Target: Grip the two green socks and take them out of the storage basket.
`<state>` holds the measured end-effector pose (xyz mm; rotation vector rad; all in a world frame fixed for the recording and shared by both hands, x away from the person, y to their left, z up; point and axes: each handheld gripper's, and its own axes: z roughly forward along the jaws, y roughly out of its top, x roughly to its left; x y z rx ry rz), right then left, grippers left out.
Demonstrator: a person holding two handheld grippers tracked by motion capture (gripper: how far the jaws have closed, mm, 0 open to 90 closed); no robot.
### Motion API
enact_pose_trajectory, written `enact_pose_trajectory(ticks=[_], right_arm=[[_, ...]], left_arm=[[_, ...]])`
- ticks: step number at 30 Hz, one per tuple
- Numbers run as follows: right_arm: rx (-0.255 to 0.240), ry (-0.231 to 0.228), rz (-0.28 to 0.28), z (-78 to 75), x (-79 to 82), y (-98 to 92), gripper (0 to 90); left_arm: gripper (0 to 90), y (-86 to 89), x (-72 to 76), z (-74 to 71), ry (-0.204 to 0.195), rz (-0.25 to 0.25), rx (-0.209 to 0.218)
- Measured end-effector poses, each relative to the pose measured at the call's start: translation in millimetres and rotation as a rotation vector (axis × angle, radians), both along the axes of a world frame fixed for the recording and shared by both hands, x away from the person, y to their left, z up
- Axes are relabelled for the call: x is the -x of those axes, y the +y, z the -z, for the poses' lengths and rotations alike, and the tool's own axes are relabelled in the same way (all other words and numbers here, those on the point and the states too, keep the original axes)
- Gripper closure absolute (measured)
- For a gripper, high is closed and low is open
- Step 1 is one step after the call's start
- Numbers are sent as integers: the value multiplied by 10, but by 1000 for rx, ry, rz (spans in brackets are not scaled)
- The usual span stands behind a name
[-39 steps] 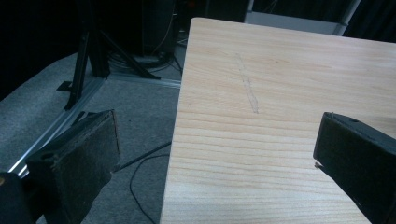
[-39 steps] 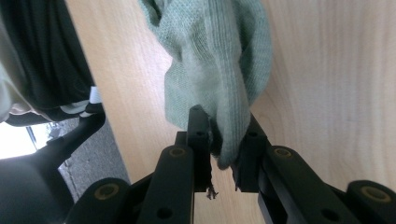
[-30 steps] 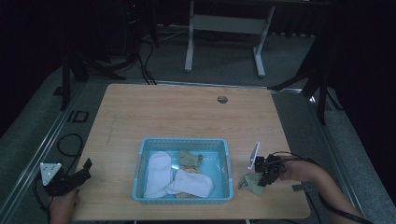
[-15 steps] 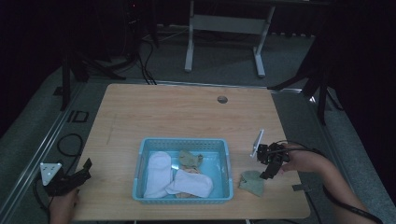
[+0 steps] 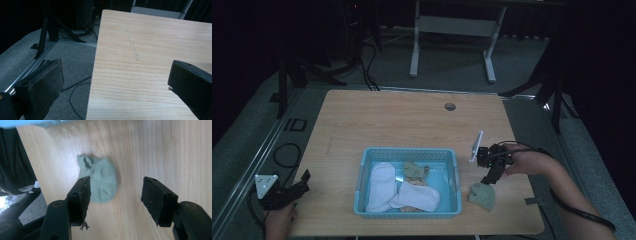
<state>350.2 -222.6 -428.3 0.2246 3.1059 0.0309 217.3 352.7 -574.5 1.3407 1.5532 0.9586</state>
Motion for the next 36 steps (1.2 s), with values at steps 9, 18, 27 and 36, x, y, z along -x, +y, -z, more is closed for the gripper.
enact_pose_trajectory(ticks=[9,18,27,36], right_arm=[[7,-1,-83,-93,-3,447,419],[7,8,-143,-50,-9,781,427],[17,21,-211,35,17,1132,442],[14,25,-242,84,-19,1383,447]], left_arm=[[7,1,1,0,-2,3,2],[7,-3,0,0,0,4,0],[7,1,4,0,-3,7,3],[7,3,7,1,-6,11,2]])
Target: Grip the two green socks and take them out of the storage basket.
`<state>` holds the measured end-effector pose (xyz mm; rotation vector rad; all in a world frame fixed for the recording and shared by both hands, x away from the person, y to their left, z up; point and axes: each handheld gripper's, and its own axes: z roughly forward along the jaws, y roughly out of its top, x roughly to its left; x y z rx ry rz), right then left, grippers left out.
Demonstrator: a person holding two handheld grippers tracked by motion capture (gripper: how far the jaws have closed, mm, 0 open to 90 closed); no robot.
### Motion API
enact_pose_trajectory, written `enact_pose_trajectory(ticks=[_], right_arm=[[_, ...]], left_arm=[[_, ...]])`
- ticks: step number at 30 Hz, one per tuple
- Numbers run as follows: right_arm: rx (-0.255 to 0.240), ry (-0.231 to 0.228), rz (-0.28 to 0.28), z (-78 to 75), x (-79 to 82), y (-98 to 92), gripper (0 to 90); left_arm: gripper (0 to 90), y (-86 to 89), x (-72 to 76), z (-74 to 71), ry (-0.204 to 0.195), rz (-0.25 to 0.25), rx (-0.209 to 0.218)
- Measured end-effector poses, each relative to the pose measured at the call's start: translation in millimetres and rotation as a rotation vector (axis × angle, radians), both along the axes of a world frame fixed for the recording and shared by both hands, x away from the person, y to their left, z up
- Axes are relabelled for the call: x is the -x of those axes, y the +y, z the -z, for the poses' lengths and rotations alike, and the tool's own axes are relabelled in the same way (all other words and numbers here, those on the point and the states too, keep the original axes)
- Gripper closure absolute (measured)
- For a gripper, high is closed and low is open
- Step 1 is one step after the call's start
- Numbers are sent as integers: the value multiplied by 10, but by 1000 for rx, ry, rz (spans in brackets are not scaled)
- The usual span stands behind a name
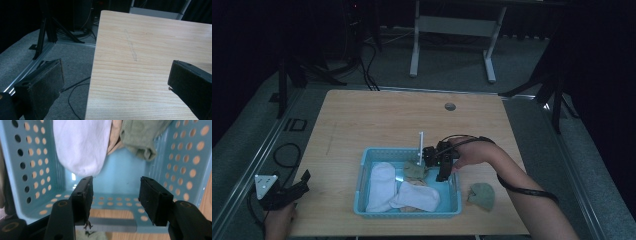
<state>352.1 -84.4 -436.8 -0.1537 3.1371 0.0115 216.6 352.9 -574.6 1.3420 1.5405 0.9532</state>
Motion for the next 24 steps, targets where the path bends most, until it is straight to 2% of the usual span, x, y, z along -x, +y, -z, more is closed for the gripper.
enact_pose_trajectory(ticks=[8,9,16,17,20,24], right_arm=[[4,6,-15,110,-64,150,457],[19,6,-22,186,-95,215,459],[22,11,-34,351,-169,331,465],[23,3,-39,404,-190,367,465],[22,0,-39,429,-200,382,465],[38,-13,-32,572,-270,429,466]], left_arm=[[7,-1,-1,0,0,3,1],[7,0,-1,0,1,4,1],[7,2,-1,0,2,7,2],[7,3,-2,0,2,7,3],[7,9,-1,1,0,6,5],[7,9,-2,1,1,9,8]])
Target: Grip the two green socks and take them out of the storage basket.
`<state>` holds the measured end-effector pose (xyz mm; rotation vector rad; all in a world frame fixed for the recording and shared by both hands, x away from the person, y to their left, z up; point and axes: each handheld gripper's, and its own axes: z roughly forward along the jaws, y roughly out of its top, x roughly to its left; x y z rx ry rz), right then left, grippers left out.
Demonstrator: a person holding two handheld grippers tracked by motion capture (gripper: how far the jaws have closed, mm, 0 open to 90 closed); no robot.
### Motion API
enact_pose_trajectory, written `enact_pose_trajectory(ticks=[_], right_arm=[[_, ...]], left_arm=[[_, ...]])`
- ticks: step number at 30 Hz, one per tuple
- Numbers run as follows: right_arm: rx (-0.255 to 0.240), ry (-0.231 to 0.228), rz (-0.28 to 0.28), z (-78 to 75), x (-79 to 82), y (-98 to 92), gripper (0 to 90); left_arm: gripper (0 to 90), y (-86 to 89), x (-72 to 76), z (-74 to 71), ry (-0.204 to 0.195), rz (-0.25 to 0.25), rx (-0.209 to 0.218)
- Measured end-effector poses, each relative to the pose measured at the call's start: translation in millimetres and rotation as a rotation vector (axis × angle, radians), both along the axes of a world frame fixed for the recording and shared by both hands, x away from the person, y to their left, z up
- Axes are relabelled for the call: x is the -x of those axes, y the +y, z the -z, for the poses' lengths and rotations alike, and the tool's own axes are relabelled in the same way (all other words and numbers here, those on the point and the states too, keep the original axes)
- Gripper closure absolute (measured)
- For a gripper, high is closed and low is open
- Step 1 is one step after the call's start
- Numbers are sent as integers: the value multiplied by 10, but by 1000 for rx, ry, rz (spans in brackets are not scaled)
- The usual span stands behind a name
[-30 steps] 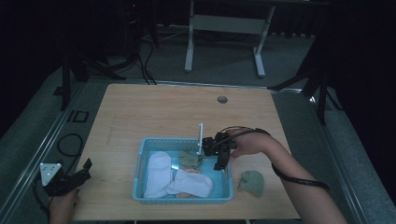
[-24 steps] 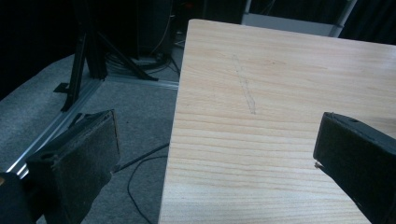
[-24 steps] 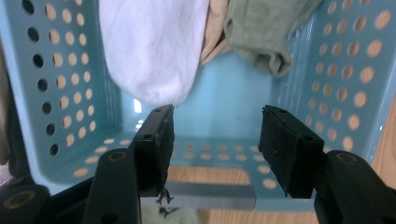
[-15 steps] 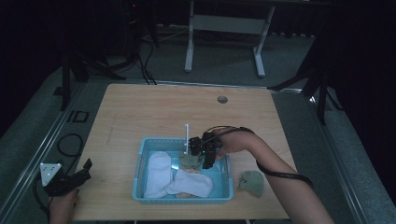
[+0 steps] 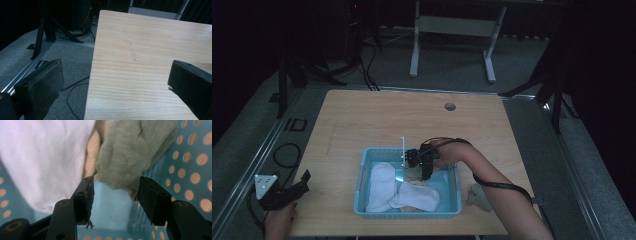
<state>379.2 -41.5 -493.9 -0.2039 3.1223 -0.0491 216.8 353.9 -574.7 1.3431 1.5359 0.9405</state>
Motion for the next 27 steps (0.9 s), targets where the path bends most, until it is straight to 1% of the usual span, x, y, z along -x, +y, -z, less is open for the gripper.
enact_pose_trajectory(ticks=[1,2,5,7,8,9,10,12,13,14,18,20,21,22,23,24,26,27], right_arm=[[0,0,0,0,0,0,466],[1,9,3,46,-20,15,466],[22,-5,1,112,-37,39,467],[22,-5,1,112,-37,39,467],[26,-7,2,123,-37,44,483],[27,-16,-8,145,-28,52,527],[23,-29,-5,151,-27,56,605],[20,-39,-5,147,-26,56,701],[20,-39,-5,147,-26,56,701],[27,-43,-1,134,-29,52,749],[37,-42,-13,107,-5,44,767],[39,-42,-21,56,17,34,771],[39,-42,-21,56,17,34,771],[32,-34,-15,13,24,25,771],[32,-34,-15,13,24,25,771],[33,-40,-11,-23,26,15,772],[33,-40,-11,-23,26,15,772],[30,-40,-10,-85,35,-1,773]], left_arm=[[7,1,0,0,0,0,0],[7,1,0,0,-1,0,0],[7,2,0,0,-1,1,1],[7,3,0,0,0,0,1],[7,4,0,1,0,0,3],[7,3,0,1,0,0,3],[7,3,-1,0,1,1,2],[7,3,-1,1,0,1,3],[7,3,0,0,0,0,2],[7,3,0,1,0,-1,2],[7,3,-1,0,1,-2,3],[7,2,-1,0,1,-1,2],[7,2,-1,0,1,-2,1],[7,1,0,0,0,-3,2],[7,1,0,0,0,-3,2],[7,1,0,0,0,-3,1],[7,1,0,0,0,-2,1],[7,1,0,0,0,-3,1]])
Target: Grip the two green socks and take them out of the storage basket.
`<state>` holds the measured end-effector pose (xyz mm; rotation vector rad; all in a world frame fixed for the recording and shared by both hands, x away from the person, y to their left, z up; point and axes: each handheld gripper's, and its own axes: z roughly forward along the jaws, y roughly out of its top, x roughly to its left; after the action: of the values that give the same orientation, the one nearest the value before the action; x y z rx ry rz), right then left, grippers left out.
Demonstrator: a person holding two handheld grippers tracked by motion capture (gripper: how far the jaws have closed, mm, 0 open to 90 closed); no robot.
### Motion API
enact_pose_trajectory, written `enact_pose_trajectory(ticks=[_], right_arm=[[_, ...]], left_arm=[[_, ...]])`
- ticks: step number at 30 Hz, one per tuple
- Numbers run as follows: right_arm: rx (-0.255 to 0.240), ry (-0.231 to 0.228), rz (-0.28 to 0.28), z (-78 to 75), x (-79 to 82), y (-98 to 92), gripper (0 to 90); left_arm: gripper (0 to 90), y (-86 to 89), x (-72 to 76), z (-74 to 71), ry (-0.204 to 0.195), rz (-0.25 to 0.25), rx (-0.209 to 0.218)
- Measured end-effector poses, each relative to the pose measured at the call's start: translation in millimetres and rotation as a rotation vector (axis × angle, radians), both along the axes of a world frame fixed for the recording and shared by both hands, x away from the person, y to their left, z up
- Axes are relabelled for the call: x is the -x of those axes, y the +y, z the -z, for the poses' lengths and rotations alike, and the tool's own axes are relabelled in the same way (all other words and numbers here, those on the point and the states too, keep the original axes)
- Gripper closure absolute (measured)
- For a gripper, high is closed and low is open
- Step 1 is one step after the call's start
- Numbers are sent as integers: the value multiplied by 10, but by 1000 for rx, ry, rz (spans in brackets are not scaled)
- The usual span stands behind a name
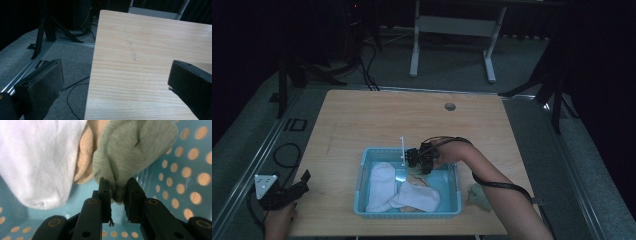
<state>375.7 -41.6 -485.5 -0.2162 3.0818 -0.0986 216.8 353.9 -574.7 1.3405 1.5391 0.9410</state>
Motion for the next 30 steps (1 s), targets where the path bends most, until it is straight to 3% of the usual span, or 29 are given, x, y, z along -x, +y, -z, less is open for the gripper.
enact_pose_trajectory(ticks=[11,12,20,30], right_arm=[[-17,-23,0,-291,51,-44,774],[-36,-33,5,-461,67,-89,774],[-63,-37,7,-728,111,-185,773],[-54,-50,27,-823,128,-316,774]], left_arm=[[7,-2,-3,0,1,-2,-2],[7,-2,-3,0,1,-2,-2],[7,-2,-2,0,1,-3,-4],[7,-4,-4,0,4,-8,-1]])
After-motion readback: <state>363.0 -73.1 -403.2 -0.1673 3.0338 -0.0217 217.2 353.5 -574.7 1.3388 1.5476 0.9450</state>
